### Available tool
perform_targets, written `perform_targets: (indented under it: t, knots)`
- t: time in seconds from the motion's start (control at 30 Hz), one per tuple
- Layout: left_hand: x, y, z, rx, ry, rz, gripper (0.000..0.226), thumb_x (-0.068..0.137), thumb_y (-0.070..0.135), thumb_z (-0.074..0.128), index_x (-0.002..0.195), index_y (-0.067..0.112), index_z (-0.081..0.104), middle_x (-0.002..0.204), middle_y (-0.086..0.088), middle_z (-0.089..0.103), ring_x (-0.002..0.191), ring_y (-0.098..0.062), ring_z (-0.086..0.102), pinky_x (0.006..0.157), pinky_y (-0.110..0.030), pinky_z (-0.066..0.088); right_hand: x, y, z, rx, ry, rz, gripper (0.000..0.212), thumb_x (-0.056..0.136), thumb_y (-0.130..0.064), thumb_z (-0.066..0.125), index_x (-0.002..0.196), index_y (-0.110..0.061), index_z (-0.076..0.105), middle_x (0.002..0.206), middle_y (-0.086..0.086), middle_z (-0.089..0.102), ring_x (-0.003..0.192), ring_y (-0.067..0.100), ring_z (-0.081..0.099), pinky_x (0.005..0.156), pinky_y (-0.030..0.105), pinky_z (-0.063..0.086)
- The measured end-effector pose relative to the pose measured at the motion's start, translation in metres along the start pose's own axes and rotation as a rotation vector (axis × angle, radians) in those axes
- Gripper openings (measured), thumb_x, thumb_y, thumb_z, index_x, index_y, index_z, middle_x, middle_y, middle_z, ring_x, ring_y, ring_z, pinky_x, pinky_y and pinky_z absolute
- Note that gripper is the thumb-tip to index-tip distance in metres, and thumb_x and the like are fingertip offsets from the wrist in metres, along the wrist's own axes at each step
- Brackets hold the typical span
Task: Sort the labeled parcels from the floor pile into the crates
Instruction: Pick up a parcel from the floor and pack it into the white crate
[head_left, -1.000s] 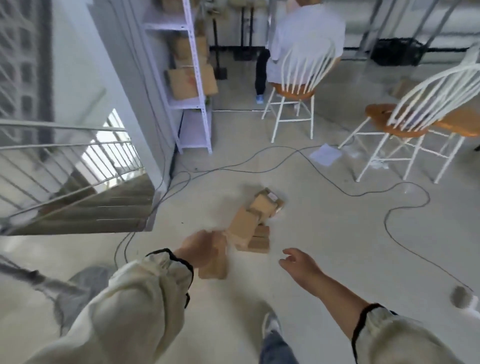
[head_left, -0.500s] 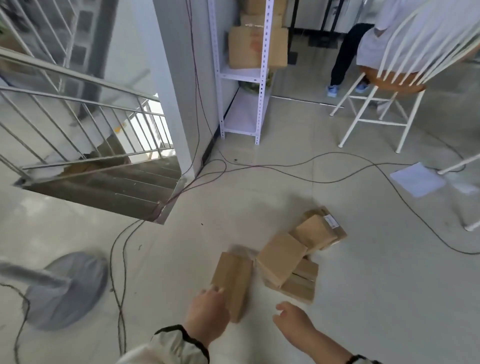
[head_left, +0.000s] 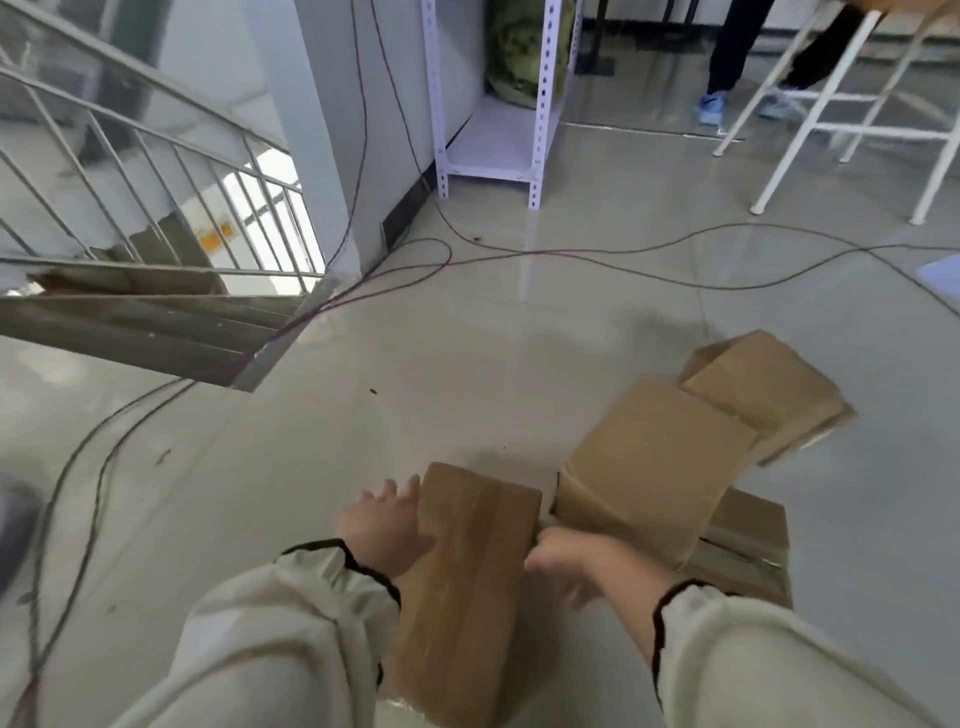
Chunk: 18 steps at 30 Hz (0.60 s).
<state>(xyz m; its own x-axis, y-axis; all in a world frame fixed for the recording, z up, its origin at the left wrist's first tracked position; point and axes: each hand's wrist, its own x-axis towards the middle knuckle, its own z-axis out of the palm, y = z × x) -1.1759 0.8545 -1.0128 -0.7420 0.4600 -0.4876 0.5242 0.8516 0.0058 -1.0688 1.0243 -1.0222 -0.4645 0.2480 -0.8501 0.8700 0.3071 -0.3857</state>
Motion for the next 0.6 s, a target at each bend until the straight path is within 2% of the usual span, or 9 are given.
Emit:
perform_targets:
  t: [0.03,0.1,0.17,0.23,0.3,0.4,0.47,0.5,0.6]
  knots:
    - [-0.002,0.001,0.006,-0.055,-0.051,-0.004,0.081,0.088,0.053,0.049,0.151,0.025,0.007,0.145,-0.005,0.035,0.127,-0.028,0.044,0.099,-0.038,0.041,0.005,0.001,0.006,0.017,-0.045,0.040,0.046,0.099,-0.022,0.044,0.141,-0.006,0.034,0.140,0.014,0.043,0.117,0.032,0.054,0.094,0.035,0.049]
    - [-0.011,0.001,0.023,-0.095,-0.171,-0.006,0.089,0.086,0.052,0.053,0.152,0.025,-0.001,0.141,-0.006,0.038,0.124,-0.028,0.048,0.098,-0.036,0.041,0.007,0.004,0.019,0.038,-0.132,0.093,0.049,0.099,-0.021,0.045,0.142,-0.004,0.031,0.145,0.016,0.038,0.116,0.035,0.054,0.081,0.036,0.051]
    - [-0.017,0.000,0.029,-0.067,-0.227,0.008,0.095,0.087,0.051,0.053,0.151,0.023,-0.011,0.139,-0.010,0.042,0.122,-0.028,0.050,0.099,-0.035,0.040,0.009,0.007,0.024,0.060,-0.178,0.086,0.049,0.099,-0.020,0.046,0.142,-0.003,0.031,0.144,0.014,0.039,0.099,0.031,0.059,0.074,0.035,0.050]
    - [-0.011,0.000,0.026,-0.043,-0.242,0.020,0.099,0.088,0.046,0.055,0.150,0.018,-0.016,0.136,-0.013,0.048,0.119,-0.028,0.052,0.099,-0.036,0.041,0.015,0.007,0.020,0.105,-0.201,0.088,0.050,0.099,-0.020,0.045,0.144,-0.004,0.030,0.144,0.012,0.041,0.087,0.025,0.059,0.087,0.037,0.049]
    - [0.000,0.001,0.023,-0.064,-0.247,0.004,0.102,0.088,0.043,0.058,0.149,0.013,-0.018,0.135,-0.015,0.050,0.119,-0.029,0.052,0.101,-0.038,0.041,0.023,0.004,0.013,0.148,-0.217,0.108,0.049,0.098,-0.018,0.045,0.143,-0.003,0.031,0.139,0.013,0.046,0.103,0.028,0.058,0.099,0.039,0.047]
    - [0.013,-0.001,0.023,-0.276,-0.284,-0.050,0.107,0.083,0.049,0.061,0.150,0.017,-0.015,0.147,-0.013,0.038,0.130,-0.029,0.043,0.108,-0.039,0.034,0.027,-0.003,0.003,0.136,-0.156,0.080,0.043,0.096,-0.009,0.046,0.138,-0.004,0.039,0.114,0.017,0.053,0.111,0.031,0.055,0.098,0.041,0.048]
    - [0.012,-0.007,0.022,-0.369,-0.290,-0.060,0.109,0.079,0.058,0.062,0.151,0.022,-0.011,0.152,-0.010,0.029,0.135,-0.028,0.037,0.109,-0.037,0.032,0.025,-0.004,0.000,0.155,-0.113,0.040,0.043,0.097,-0.004,0.042,0.140,-0.005,0.039,0.135,0.017,0.045,0.121,0.034,0.051,0.097,0.042,0.047]
    - [0.008,-0.009,0.023,-0.363,-0.287,-0.064,0.109,0.078,0.061,0.062,0.151,0.025,-0.010,0.152,-0.011,0.028,0.135,-0.029,0.036,0.109,-0.037,0.033,0.023,-0.002,0.001,0.204,-0.125,0.037,0.045,0.098,-0.002,0.038,0.143,-0.007,0.037,0.147,0.016,0.034,0.129,0.036,0.044,0.098,0.043,0.045]
    - [0.000,-0.011,0.025,-0.317,-0.260,-0.082,0.110,0.076,0.063,0.062,0.151,0.026,-0.009,0.151,-0.013,0.026,0.135,-0.031,0.036,0.109,-0.038,0.034,0.024,0.002,0.008,0.451,-0.180,0.043,0.047,0.100,0.002,0.028,0.145,-0.009,0.033,0.158,0.011,0.013,0.141,0.041,0.023,0.108,0.048,0.034]
